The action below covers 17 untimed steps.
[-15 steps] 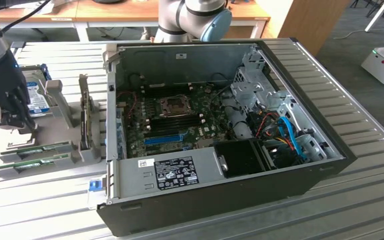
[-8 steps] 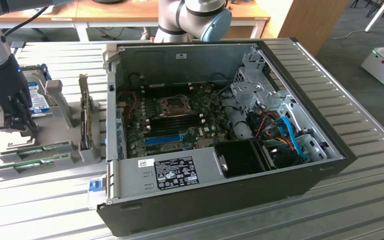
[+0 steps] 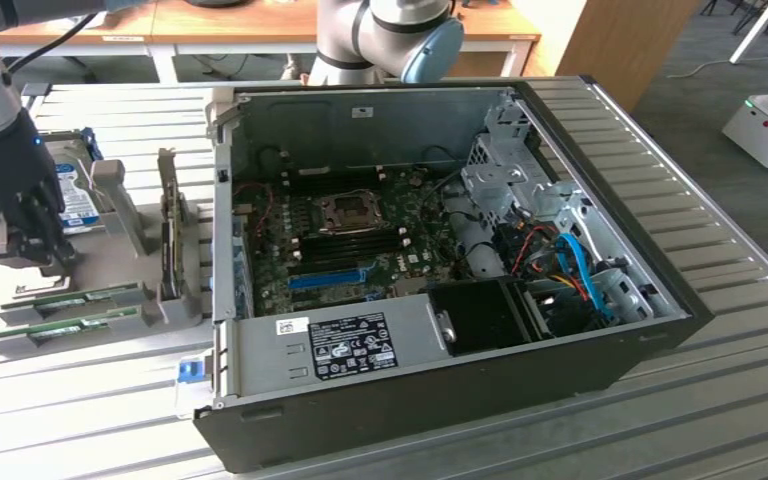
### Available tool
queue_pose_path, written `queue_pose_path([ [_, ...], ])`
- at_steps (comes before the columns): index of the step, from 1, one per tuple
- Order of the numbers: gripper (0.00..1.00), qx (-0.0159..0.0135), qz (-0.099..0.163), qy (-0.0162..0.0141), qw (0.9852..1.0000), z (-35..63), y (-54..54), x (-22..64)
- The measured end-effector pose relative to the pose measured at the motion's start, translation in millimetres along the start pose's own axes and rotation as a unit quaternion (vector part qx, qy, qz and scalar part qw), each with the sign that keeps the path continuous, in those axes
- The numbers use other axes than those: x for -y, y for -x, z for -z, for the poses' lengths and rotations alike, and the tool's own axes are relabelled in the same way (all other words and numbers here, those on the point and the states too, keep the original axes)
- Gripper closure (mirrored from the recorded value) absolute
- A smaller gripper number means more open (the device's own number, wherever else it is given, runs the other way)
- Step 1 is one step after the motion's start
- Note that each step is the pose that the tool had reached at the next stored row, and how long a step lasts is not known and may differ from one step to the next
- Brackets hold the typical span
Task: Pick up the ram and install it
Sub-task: 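Pick up the ram and move it above insertion slot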
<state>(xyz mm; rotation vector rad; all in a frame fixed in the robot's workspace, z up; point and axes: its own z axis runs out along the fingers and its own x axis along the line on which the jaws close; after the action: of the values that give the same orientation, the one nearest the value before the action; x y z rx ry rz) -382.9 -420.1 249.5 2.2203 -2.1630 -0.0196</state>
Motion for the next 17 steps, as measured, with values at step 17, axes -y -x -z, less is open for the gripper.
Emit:
queue_pose_path([
  [17, 0.69, -0.0001, 0.000, 0.0001, 1.0000, -0.4, -24.7, -0.5],
])
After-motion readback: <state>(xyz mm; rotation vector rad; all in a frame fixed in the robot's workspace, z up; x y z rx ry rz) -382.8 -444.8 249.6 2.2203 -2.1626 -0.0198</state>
